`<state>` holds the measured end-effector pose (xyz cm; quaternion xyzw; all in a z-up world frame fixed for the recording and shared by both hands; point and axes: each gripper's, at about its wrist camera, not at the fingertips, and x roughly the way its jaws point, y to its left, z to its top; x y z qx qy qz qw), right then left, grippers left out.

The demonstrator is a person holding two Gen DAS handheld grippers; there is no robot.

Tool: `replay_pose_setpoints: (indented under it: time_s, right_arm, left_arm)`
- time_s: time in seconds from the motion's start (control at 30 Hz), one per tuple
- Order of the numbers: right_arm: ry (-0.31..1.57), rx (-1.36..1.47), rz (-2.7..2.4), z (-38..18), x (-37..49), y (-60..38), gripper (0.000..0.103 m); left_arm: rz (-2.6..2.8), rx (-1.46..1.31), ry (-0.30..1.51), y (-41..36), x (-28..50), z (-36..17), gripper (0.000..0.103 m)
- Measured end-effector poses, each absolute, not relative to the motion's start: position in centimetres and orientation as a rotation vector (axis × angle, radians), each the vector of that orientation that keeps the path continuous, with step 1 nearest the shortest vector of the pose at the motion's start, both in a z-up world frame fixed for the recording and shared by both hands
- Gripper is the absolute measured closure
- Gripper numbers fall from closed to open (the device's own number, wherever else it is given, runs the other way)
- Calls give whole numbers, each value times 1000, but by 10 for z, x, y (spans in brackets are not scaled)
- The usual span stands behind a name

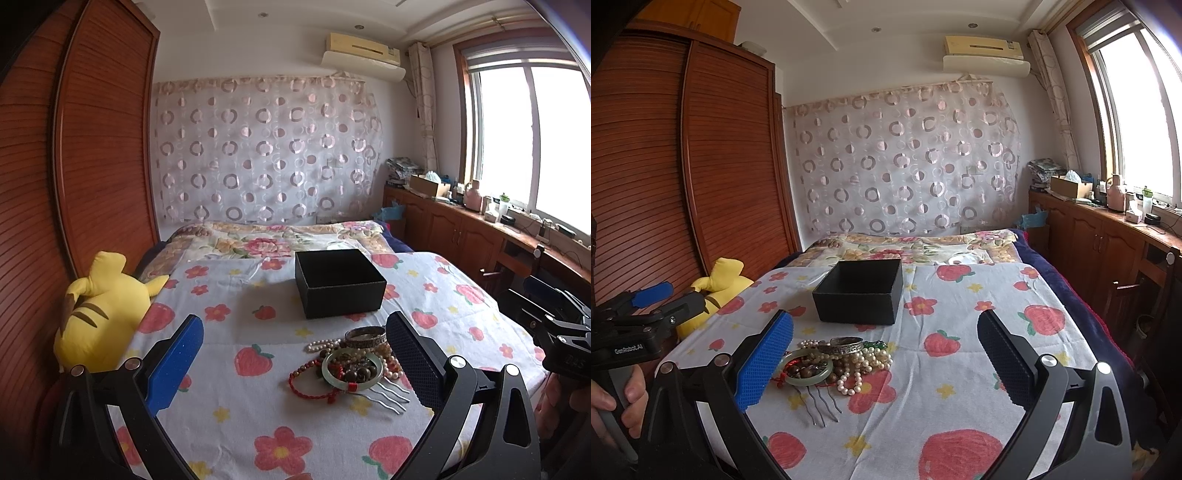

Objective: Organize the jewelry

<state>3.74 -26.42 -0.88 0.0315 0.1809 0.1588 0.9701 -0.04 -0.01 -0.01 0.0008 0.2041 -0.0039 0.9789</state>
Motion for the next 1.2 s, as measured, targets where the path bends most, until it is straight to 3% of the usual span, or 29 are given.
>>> replay_pose_setpoints:
  time_s: [0.53, 0.97, 1.2]
  right_arm:
    - [371, 62, 327, -14, 36, -253, 2]
    - [419, 27, 384, -23, 48, -250, 2]
    - [487, -17, 461, -34, 66, -242, 18]
  left_arm:
    - [-8, -1, 416, -2, 0, 5, 7]
    - [5, -11, 491, 15, 15, -32, 7]
    - [-16, -18, 538, 24, 25, -41, 7]
